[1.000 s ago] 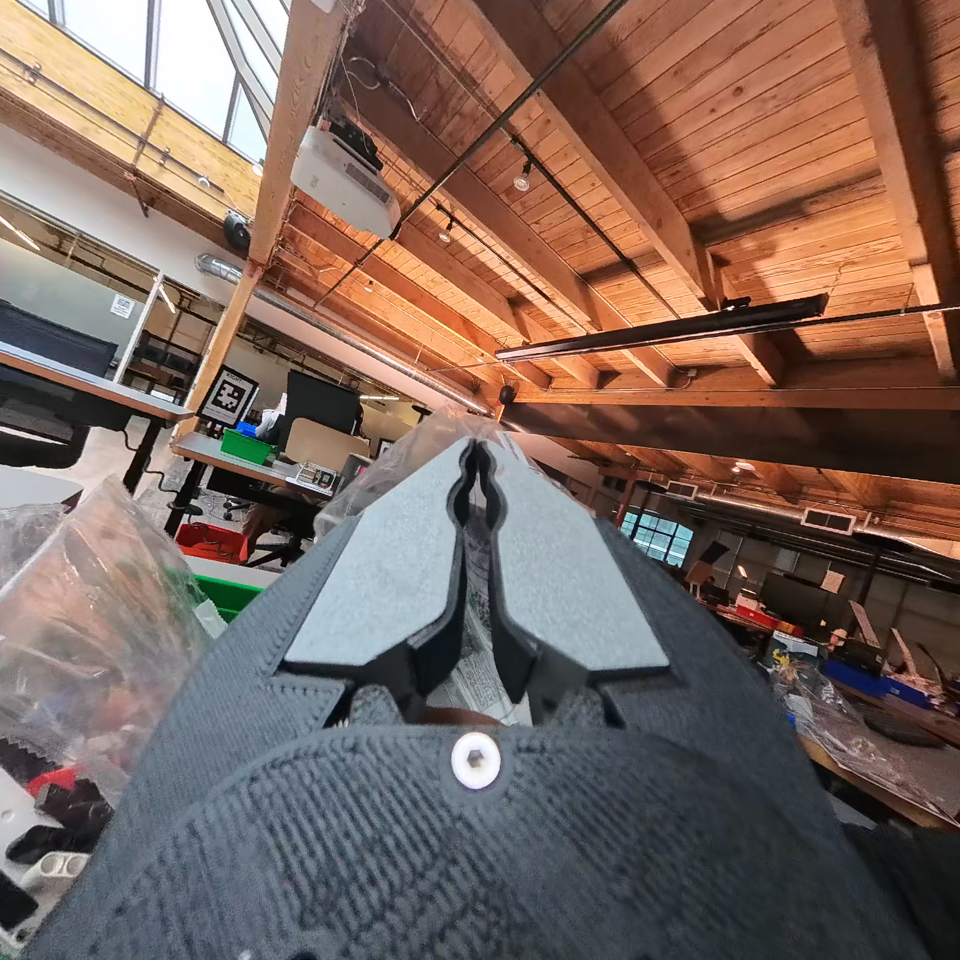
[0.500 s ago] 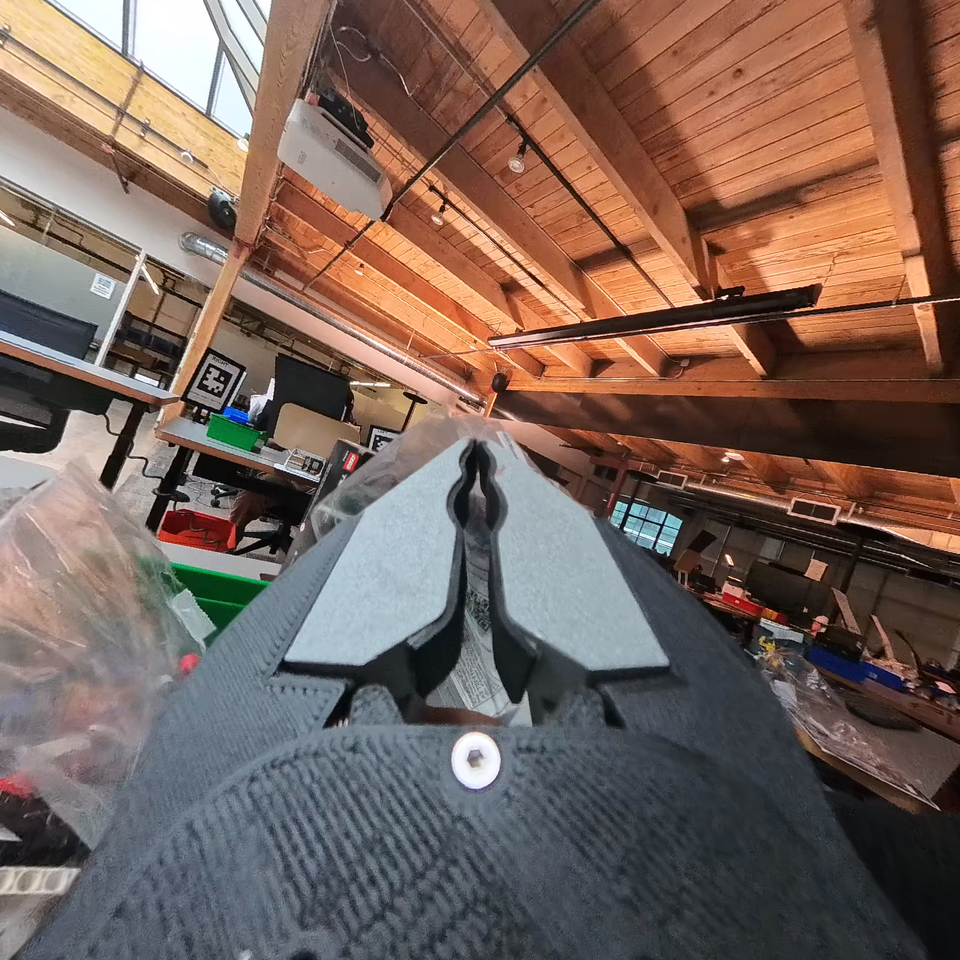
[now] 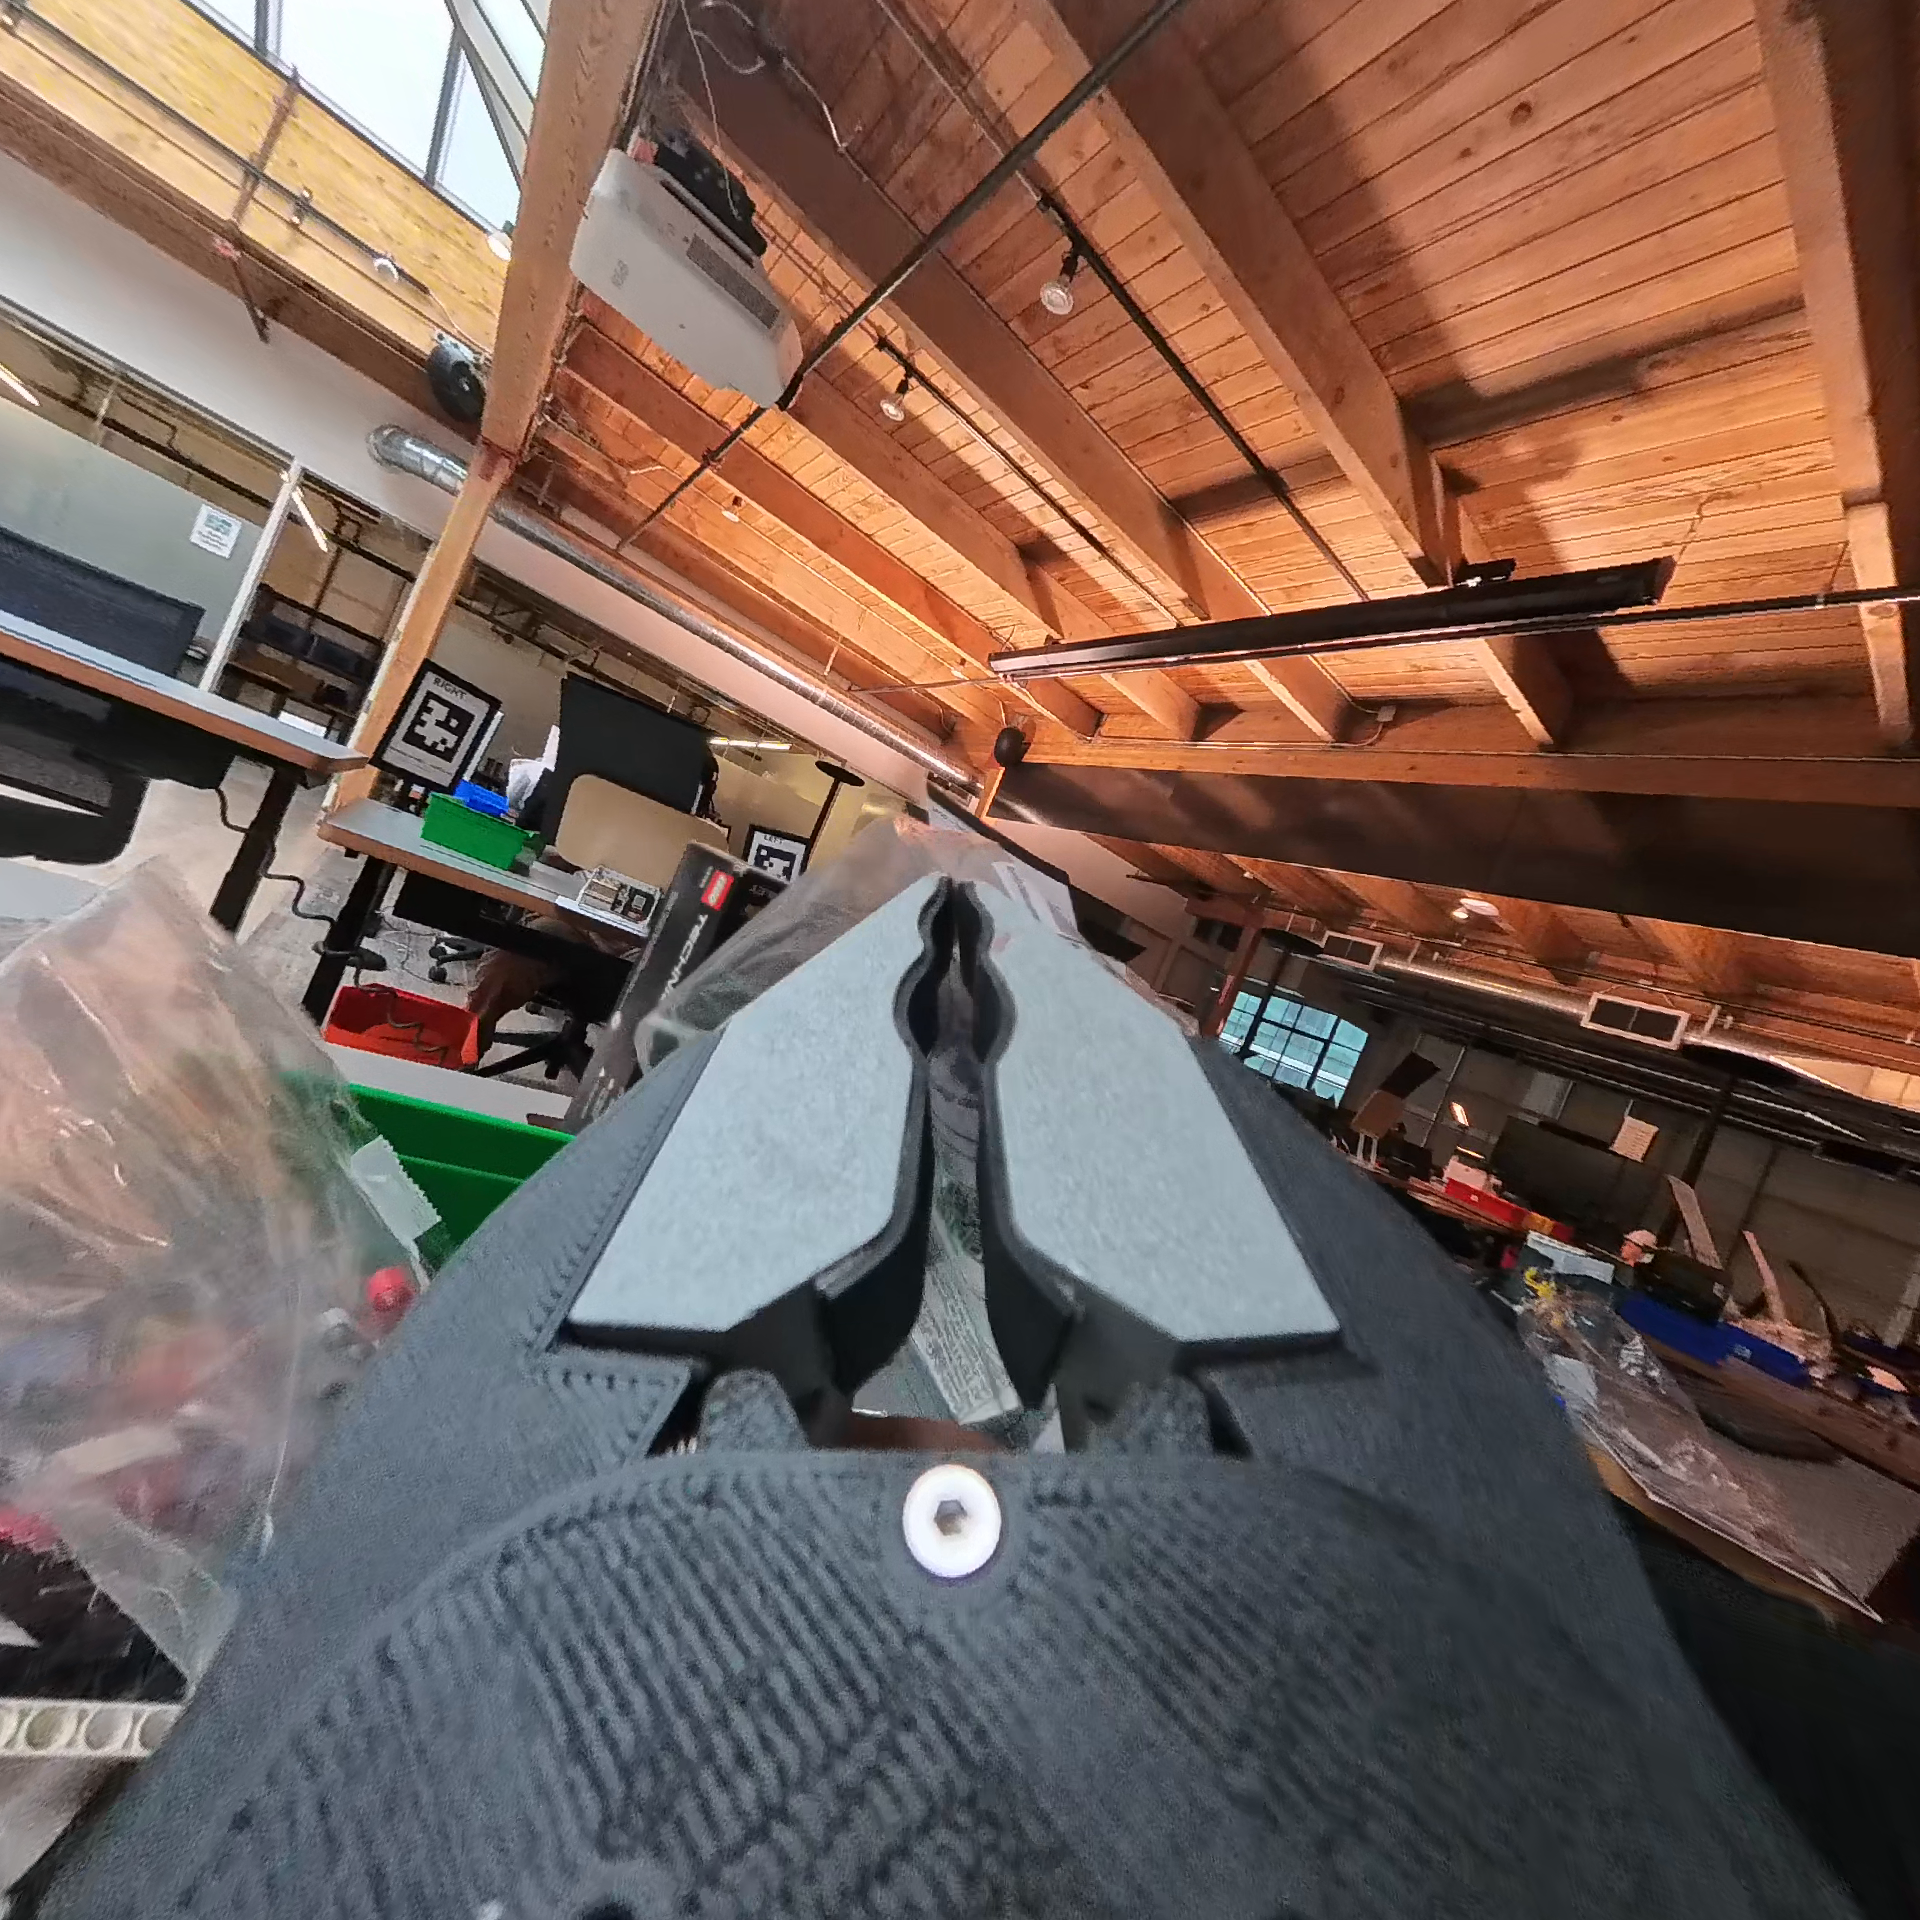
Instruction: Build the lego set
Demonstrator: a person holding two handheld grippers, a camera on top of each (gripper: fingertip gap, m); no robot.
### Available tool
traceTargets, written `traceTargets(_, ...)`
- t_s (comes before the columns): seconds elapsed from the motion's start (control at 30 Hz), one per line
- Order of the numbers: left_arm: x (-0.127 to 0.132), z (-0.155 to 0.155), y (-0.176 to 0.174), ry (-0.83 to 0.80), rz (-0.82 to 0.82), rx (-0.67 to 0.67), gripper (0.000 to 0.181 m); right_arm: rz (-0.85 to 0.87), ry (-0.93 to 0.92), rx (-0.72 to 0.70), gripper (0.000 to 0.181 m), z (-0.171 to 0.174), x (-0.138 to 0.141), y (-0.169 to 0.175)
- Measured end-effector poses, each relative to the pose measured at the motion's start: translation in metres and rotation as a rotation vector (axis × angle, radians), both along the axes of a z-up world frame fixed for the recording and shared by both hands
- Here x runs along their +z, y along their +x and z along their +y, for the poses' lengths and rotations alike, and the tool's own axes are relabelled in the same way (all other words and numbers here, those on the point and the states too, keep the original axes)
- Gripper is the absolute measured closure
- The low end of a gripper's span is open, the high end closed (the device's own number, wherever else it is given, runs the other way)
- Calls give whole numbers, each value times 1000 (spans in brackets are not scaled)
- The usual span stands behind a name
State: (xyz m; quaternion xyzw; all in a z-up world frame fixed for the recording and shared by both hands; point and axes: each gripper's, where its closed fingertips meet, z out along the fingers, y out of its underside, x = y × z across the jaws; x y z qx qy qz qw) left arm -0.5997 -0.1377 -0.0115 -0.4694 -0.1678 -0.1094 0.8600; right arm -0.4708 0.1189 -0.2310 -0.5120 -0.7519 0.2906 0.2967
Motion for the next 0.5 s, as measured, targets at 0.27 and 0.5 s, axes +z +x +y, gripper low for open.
traceTargets(0.27, -3, -1, -8, -8, -1, 85, 181, -41, -139, -227, 148, 36, -16, -161)
traceTargets(0.5, -10, 5, -9, -20, -15, 33, 181, -90, -1, -223, 162, 55, -53, -213)
